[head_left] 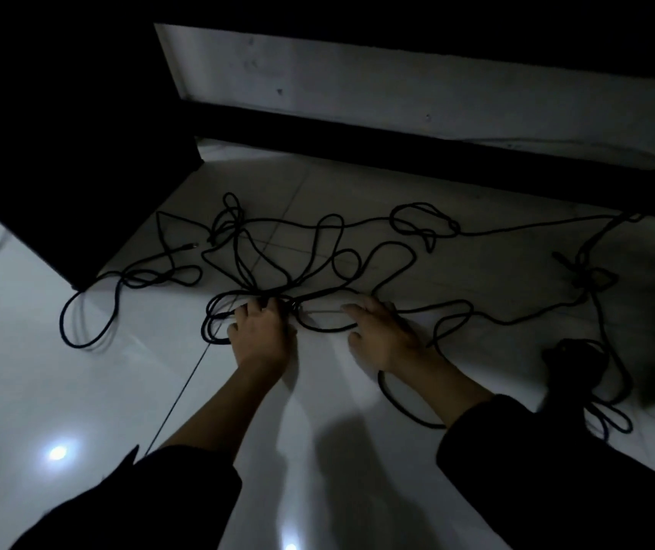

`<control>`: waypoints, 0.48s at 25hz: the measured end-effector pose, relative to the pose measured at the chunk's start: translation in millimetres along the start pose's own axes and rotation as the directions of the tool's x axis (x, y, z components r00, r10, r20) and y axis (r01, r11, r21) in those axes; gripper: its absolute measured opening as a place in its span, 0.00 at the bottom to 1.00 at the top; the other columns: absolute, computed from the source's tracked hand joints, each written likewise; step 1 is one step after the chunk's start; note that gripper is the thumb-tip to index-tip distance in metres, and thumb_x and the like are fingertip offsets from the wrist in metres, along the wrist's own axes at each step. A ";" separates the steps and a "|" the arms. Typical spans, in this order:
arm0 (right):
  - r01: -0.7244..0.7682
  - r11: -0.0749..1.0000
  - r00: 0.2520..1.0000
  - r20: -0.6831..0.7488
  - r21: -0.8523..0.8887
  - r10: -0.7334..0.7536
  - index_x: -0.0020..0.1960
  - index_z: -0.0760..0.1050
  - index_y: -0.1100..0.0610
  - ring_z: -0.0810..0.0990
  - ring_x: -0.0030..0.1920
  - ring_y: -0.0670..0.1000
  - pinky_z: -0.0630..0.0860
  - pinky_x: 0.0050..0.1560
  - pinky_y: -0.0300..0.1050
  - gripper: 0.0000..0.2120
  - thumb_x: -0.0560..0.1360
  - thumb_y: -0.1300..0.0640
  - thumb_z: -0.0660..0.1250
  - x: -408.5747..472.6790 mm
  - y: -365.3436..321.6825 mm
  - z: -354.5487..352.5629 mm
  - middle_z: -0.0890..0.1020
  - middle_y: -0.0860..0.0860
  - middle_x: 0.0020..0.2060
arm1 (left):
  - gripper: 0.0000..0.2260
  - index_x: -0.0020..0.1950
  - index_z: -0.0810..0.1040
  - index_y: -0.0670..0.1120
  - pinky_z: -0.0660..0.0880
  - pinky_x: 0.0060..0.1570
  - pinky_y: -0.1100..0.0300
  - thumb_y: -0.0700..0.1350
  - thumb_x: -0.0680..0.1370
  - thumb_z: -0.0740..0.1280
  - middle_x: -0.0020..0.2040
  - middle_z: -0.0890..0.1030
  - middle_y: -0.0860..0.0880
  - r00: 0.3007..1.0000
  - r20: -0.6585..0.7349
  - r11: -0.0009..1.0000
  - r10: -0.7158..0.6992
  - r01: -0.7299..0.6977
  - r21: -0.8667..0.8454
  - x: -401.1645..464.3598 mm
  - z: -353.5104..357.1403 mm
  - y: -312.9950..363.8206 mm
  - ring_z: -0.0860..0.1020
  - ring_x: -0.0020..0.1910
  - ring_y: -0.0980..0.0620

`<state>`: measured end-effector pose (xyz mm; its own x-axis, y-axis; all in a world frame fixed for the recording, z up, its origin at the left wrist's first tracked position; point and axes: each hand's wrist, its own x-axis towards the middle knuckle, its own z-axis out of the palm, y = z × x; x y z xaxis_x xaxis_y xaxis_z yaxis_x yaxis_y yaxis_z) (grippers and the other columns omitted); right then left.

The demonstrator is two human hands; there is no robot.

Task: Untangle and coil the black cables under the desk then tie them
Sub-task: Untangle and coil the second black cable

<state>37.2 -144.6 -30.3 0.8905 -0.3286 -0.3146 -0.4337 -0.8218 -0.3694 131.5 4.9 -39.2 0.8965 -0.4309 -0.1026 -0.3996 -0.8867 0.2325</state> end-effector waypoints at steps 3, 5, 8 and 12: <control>-0.024 0.996 0.999 0.020 -0.088 0.026 0.74 0.62 0.53 0.57 0.73 0.57 0.62 0.70 0.49 0.23 0.80 0.61 0.57 -2.7 9.5 11.0 0.57 0.53 0.75 | 0.17 0.67 0.70 0.44 0.70 0.58 0.50 0.48 0.80 0.63 0.65 0.71 0.41 0.998 0.029 0.998 0.063 -0.063 0.012 -4.0 11.5 -3.7 0.67 0.65 0.40; -0.025 0.979 0.998 -0.053 -0.204 0.015 0.71 0.65 0.55 0.64 0.69 0.56 0.68 0.64 0.48 0.21 0.79 0.61 0.56 -13.9 16.1 13.4 0.64 0.55 0.71 | 0.15 0.65 0.71 0.44 0.71 0.55 0.51 0.46 0.80 0.62 0.63 0.73 0.42 0.990 0.033 0.991 0.135 -0.135 0.012 -9.6 15.2 -1.5 0.69 0.63 0.42; -0.028 0.963 0.998 -0.067 -0.267 0.011 0.65 0.69 0.58 0.69 0.61 0.56 0.70 0.58 0.47 0.16 0.79 0.63 0.56 -33.4 26.9 9.4 0.68 0.57 0.65 | 0.11 0.60 0.72 0.39 0.73 0.51 0.51 0.44 0.80 0.62 0.57 0.77 0.40 0.968 0.081 0.969 0.237 -0.231 -0.083 -24.7 15.4 7.8 0.75 0.56 0.41; -0.073 0.988 0.997 -0.008 -0.133 0.072 0.59 0.74 0.63 0.72 0.60 0.58 0.72 0.57 0.46 0.12 0.79 0.61 0.59 -59.8 41.3 2.1 0.72 0.60 0.61 | 0.07 0.54 0.74 0.40 0.76 0.50 0.53 0.43 0.79 0.66 0.49 0.81 0.42 0.952 0.190 0.803 0.241 -0.086 -0.589 -50.4 4.3 31.2 0.79 0.50 0.44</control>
<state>-34.3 -157.9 -28.5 0.8578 -0.3907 -0.3338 -0.4752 -0.8504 -0.2259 73.0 -1.8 -30.9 0.7208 -0.6555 -0.2252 -0.2853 -0.5767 0.7656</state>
